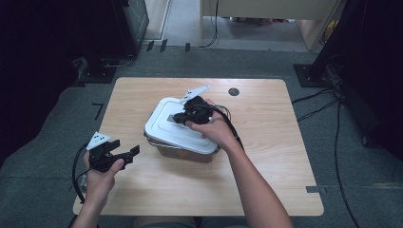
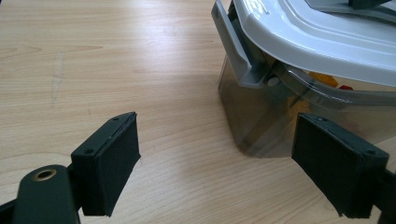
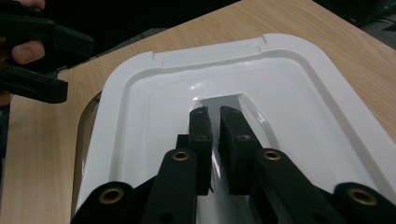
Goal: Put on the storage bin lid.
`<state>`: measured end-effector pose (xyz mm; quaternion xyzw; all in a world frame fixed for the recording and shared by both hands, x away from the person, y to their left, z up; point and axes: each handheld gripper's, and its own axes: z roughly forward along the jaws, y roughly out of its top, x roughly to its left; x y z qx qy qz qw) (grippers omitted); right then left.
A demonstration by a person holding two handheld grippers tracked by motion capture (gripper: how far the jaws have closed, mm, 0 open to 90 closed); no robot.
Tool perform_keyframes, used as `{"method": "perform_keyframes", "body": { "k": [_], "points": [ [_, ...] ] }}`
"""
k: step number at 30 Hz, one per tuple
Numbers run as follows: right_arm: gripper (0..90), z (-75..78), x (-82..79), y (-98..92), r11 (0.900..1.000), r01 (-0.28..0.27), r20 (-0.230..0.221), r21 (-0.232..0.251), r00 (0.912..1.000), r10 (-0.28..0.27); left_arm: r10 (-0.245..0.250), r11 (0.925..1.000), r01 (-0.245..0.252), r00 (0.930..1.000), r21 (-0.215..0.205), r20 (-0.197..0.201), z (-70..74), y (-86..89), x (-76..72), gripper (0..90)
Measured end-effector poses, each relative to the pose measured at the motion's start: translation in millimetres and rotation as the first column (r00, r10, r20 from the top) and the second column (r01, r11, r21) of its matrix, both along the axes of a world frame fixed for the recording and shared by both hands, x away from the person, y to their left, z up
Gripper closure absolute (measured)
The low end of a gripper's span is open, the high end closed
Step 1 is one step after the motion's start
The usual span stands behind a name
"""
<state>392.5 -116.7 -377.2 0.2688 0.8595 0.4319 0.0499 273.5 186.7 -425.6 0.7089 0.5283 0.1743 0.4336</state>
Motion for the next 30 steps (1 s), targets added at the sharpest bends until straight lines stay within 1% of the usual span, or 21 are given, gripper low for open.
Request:
{"method": "perform_keyframes", "body": {
  "k": [2,3,4,7,9,10,11,12,13,14,15,16,19,21,22,24,25,26,27,28,30],
  "points": [
    [71.3,-0.6,2.3,-0.1,0.999,0.038,-0.01,0.013,0.9992,-0.038,0.001,1.0,-0.001,1.0,0.0,-0.001,-0.2,-0.3,0.0,14.8],
    [66.2,-0.9,2.8,0.6,0.999,0.044,-0.017,0.018,0.9989,-0.044,0.001,1.0,-0.001,1.0,0.0,-0.001,-0.3,-0.7,-0.1,14.8],
    [63.2,-1.2,2.7,1.9,0.999,0.048,-0.019,0.021,0.9987,-0.047,0.0,1.0,0.0,1.0,0.002,-0.001,-0.3,-1.0,-0.3,14.8],
    [62.0,-1.0,0.2,5.2,1.0,0.016,-0.018,0.017,0.9997,-0.016,0.0,1.0,0.0,1.0,0.002,-0.002,-1.0,-0.9,-0.4,14.8],
    [58.9,-0.2,-1.2,5.2,1.0,0.028,0.006,-0.005,0.9996,-0.028,0.002,1.0,-0.002,1.0,0.003,-0.004,-1.7,-0.4,-0.1,14.8],
    [56.0,0.1,-1.0,4.5,0.999,0.048,0.021,-0.023,0.9987,-0.048,0.003,1.0,-0.003,1.0,0.002,-0.006,-2.3,0.0,0.0,14.8],
    [54.9,-1.2,0.5,3.7,0.997,0.063,0.023,-0.045,0.9978,-0.062,0.004,1.0,-0.004,1.0,0.002,-0.006,-2.6,0.2,0.2,14.8],
    [54.8,-3.0,1.5,3.3,0.997,0.059,0.015,-0.054,0.9982,-0.059,0.003,1.0,-0.003,1.0,0.002,-0.007,-2.7,0.3,0.2,14.8],
    [56.0,-4.2,2.0,3.1,0.997,0.054,0.014,-0.054,0.9985,-0.053,0.003,1.0,-0.003,1.0,0.002,-0.007,-2.7,0.4,0.2,14.8],
    [60.3,-3.8,1.9,2.6,0.998,0.042,0.003,-0.045,0.9991,-0.042,0.003,1.0,-0.003,1.0,0.002,-0.006,-2.4,0.5,0.0,14.8],
    [63.2,-3.9,0.8,3.0,0.999,0.026,0.008,-0.044,0.9996,-0.026,0.004,1.0,-0.004,1.0,0.001,-0.005,-2.2,0.7,0.0,14.8],
    [65.9,-3.7,-0.8,3.4,0.998,0.014,0.019,-0.054,0.9997,-0.013,0.005,1.0,-0.005,1.0,-0.001,-0.005,-2.0,1.0,0.1,14.8],
    [66.1,-3.6,-3.2,2.5,0.998,-0.038,0.013,-0.053,0.9991,0.039,0.005,1.0,-0.005,1.0,-0.003,-0.003,-1.8,1.3,0.0,14.8],
    [66.0,-4.8,-4.4,1.8,0.995,-0.082,0.004,-0.065,0.9966,0.082,0.005,1.0,-0.005,1.0,-0.002,-0.004,-2.1,1.1,-0.1,14.8],
    [66.0,-5.6,-5.2,1.7,0.994,-0.087,0.015,-0.066,0.996,0.088,0.004,1.0,-0.004,1.0,0.0,-0.005,-2.3,1.0,0.1,14.8],
    [65.2,-5.7,-5.8,1.7,0.995,-0.08,0.016,-0.066,0.9966,0.081,0.004,1.0,-0.004,1.0,0.0,-0.005,-2.6,0.6,0.4,14.8],
    [62.6,-5.8,-6.0,2.1,0.995,-0.077,0.02,-0.068,0.9967,0.079,0.003,1.0,-0.003,1.0,-0.001,-0.006,-3.0,0.1,0.5,14.8],
    [56.7,-6.1,-6.5,2.8,0.995,-0.069,0.023,-0.067,0.9972,0.071,0.002,1.0,-0.002,1.0,0.001,-0.007,-3.3,-0.2,0.5,14.8],
    [54.1,-6.4,-7.1,3.0,0.996,-0.067,0.02,-0.059,0.9975,0.068,0.0,1.0,0.0,1.0,0.002,-0.008,-3.7,-0.3,0.5,14.8],
    [53.8,-6.5,-8.1,2.7,0.997,-0.063,0.02,-0.053,0.9978,0.064,0.0,1.0,0.0,1.0,0.004,-0.008,-4.7,-0.2,0.6,14.8],
    [52.4,-6.6,-11.0,0.8,0.997,-0.048,0.035,-0.055,0.9982,0.05,0.002,1.0,-0.001,0.9999,0.007,-0.01,-7.0,0.4,1.0,14.8]
  ]
}}
